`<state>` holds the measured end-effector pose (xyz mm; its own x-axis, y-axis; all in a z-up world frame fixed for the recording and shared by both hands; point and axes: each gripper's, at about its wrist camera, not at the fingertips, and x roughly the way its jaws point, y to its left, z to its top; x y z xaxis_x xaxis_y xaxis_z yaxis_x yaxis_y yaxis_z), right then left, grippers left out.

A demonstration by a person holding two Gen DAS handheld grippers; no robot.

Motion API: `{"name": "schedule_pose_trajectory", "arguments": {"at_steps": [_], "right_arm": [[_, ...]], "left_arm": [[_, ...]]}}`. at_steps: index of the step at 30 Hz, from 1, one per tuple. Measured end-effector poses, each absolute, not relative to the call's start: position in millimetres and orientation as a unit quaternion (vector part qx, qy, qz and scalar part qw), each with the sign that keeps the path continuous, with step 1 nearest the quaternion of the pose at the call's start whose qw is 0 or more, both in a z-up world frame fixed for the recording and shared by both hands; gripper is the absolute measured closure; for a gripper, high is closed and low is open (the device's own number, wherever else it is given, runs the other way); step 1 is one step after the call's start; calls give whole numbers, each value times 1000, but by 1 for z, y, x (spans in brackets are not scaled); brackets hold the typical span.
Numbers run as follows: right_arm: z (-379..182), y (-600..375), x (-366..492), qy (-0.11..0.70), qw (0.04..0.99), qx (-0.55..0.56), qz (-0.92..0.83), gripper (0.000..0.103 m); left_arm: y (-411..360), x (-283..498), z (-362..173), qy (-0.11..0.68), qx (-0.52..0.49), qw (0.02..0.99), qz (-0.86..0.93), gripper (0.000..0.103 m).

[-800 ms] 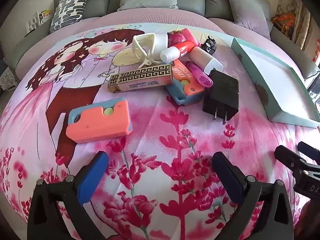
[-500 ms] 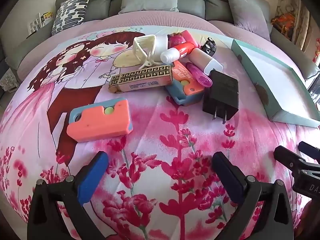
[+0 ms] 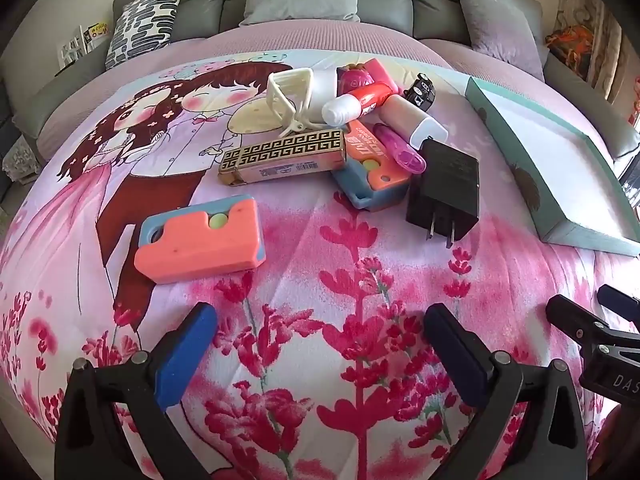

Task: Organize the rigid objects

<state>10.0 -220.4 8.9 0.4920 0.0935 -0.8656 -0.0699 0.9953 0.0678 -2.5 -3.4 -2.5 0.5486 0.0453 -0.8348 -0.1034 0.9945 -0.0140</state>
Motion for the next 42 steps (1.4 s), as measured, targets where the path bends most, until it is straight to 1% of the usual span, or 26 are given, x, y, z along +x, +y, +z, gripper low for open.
{"name": "schedule_pose_trajectory", "arguments": {"at_steps": [15, 42], "right_arm": [[5, -223, 10, 503, 863, 9, 46, 0], [5, -218, 13, 504, 863, 4, 43, 0]], "left_arm": [[-5, -10, 1, 465, -22, 884, 32, 0], [-6, -8, 1, 478, -27, 877, 44, 0]]}}
